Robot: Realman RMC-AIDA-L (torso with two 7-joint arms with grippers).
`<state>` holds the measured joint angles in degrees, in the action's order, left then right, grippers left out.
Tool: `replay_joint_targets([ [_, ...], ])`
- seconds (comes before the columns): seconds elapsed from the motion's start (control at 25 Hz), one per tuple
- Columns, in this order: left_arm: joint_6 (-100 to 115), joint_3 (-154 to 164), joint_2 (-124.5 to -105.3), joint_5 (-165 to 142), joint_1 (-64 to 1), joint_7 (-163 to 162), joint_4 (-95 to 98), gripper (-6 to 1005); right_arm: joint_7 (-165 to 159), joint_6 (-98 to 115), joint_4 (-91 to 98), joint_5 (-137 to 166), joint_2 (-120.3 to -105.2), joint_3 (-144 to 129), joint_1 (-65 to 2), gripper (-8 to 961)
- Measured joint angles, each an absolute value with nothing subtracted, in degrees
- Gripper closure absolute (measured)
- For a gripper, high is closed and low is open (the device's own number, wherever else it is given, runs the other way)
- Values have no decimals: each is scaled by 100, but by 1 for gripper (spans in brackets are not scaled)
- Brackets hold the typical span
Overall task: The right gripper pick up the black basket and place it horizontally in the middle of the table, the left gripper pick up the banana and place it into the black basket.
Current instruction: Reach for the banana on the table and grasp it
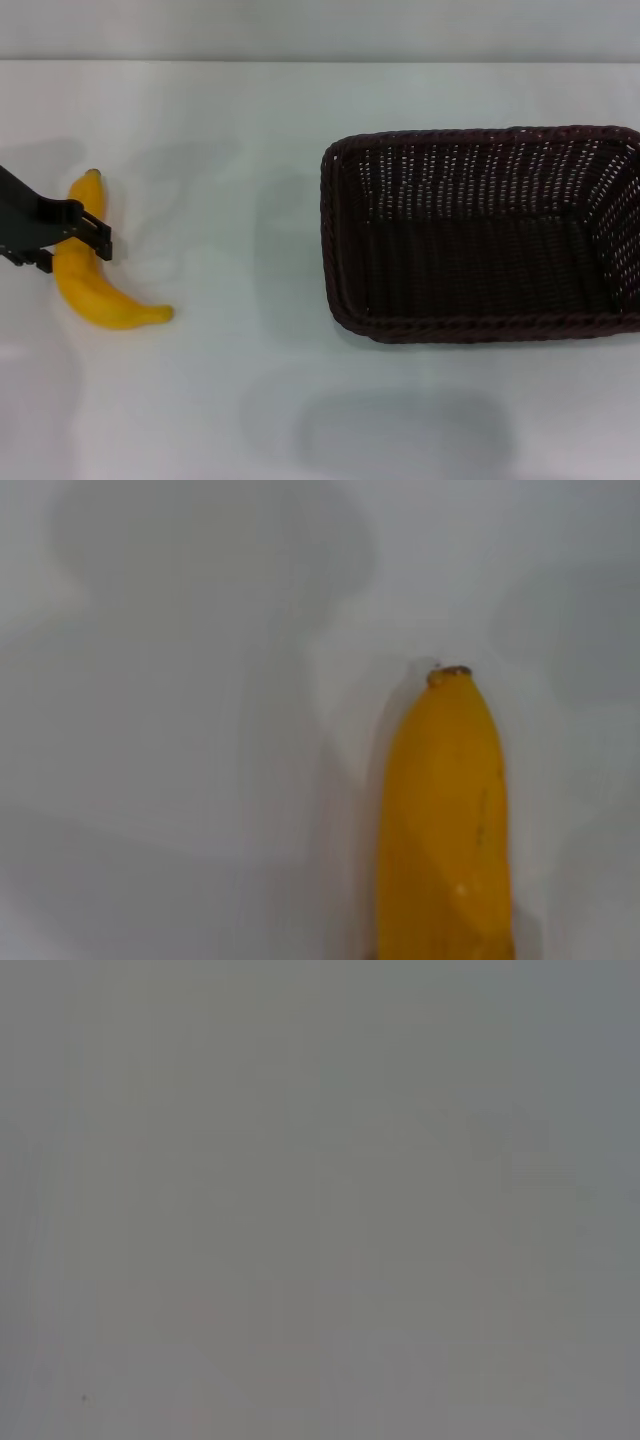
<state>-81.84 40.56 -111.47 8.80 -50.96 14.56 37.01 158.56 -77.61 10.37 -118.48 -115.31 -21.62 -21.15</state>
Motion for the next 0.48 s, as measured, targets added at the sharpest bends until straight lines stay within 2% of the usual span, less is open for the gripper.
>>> replay_joint_targets([
  [0.16,-8095,4224,-11141,870,-5104,1435,3611,219,15856,-7743,1037,-11846,-11531,-2163,-2125,80],
  [0.36,-8052,4321,-11125,856,-5116,1475,3553,469,15855,-7691,1037,-11843,-11531,-2189,-2150,80],
  [0.48,-8084,4329,-11122,924,-5171,1609,3623,481,15856,-7690,1048,-11845,-11531,-2178,-2154,80],
])
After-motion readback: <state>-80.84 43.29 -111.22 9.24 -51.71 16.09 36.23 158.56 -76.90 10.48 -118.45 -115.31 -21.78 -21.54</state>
